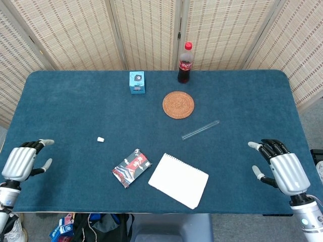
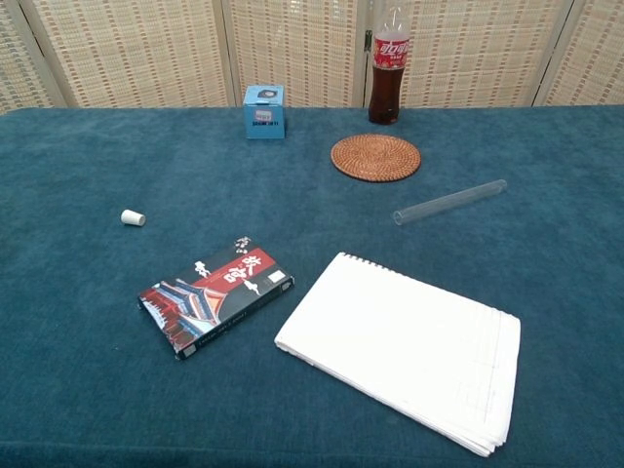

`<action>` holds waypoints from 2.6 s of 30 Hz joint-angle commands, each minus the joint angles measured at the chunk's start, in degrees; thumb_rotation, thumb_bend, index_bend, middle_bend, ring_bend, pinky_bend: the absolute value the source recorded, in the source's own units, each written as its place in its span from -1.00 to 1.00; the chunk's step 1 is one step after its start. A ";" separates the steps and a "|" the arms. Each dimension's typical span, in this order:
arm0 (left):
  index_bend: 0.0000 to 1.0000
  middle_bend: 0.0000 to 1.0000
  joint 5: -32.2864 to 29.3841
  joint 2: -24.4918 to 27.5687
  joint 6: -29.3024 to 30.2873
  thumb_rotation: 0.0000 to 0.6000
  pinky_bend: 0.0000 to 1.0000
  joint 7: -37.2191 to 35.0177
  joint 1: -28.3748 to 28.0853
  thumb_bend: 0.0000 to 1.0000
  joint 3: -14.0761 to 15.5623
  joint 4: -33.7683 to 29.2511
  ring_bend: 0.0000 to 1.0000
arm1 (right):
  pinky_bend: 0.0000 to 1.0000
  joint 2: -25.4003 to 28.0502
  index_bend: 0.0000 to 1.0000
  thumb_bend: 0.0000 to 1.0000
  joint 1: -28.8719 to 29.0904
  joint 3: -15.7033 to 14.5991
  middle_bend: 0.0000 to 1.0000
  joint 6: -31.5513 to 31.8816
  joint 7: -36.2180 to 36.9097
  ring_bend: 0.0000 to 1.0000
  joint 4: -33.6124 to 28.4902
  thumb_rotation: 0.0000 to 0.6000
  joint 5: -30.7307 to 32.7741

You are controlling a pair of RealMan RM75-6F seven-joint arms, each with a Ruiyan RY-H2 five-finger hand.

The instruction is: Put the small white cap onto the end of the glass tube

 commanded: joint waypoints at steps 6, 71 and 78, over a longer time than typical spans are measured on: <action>-0.60 0.43 -1.34 -0.07 -20.21 0.31 0.57 -2.39 -11.75 -0.26 1.56 4.49 0.46 | -0.64 0.01 -0.54 -0.34 -0.35 -0.67 -0.36 0.59 -0.94 -0.63 -0.72 1.00 -0.50; -0.81 0.82 -24.59 -9.24 -37.01 -0.72 0.88 10.53 -30.75 0.16 4.84 7.51 0.86 | -0.64 -1.38 -0.54 -0.34 -2.55 -1.90 -0.35 3.34 2.89 -0.61 2.74 1.00 1.69; -0.81 0.82 -25.72 -8.20 -35.18 -0.73 0.88 12.79 -31.21 0.16 5.39 4.92 0.86 | -0.64 -1.39 -0.54 -0.34 -2.79 -2.03 -0.35 3.71 3.62 -0.61 3.21 1.00 1.44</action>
